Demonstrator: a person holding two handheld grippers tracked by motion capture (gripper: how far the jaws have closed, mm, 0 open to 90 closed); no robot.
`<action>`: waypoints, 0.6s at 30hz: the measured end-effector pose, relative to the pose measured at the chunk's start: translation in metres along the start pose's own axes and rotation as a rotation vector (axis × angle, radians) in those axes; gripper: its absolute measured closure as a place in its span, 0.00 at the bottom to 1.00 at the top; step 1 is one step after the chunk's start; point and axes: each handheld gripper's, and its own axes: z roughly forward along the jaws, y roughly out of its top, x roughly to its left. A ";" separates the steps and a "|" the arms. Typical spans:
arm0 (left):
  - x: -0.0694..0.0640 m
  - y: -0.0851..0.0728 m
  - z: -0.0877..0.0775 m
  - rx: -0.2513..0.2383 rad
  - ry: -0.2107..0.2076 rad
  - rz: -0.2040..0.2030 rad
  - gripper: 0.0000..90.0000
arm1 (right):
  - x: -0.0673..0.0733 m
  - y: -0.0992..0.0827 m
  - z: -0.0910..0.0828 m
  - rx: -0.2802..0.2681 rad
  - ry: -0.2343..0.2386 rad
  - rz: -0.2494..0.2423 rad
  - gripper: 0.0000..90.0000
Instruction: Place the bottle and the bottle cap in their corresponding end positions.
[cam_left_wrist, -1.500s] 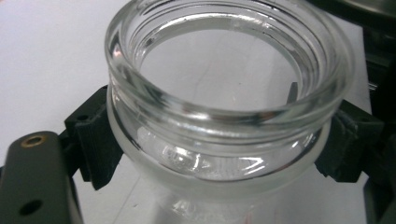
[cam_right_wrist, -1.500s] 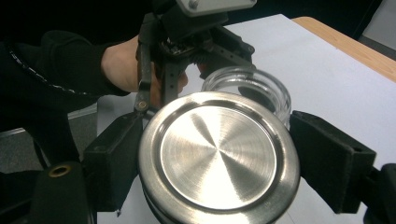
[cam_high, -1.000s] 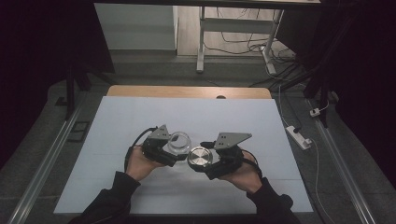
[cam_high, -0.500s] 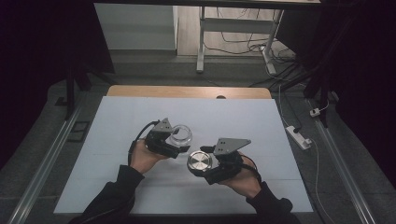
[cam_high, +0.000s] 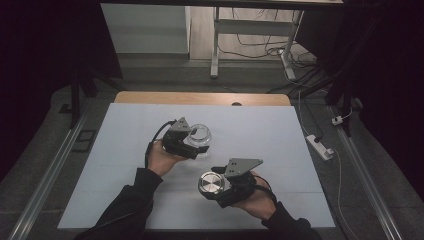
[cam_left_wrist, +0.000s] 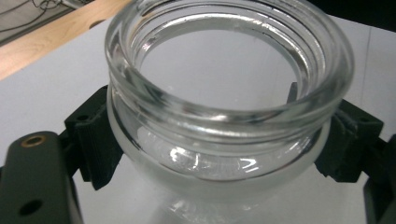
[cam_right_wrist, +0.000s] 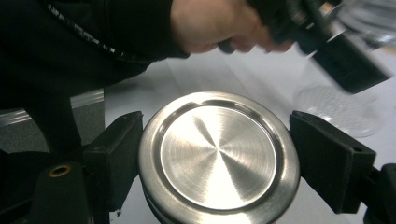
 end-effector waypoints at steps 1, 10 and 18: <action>0.001 0.001 0.001 0.000 0.002 0.001 0.18 | 0.000 0.000 0.000 0.000 0.000 0.000 0.22; 0.008 0.008 0.013 0.001 0.018 0.008 0.18 | 0.004 -0.010 0.016 0.035 -0.003 0.003 0.22; 0.014 0.010 0.024 0.001 0.032 0.014 0.18 | 0.003 -0.018 0.030 0.050 -0.012 -0.006 0.22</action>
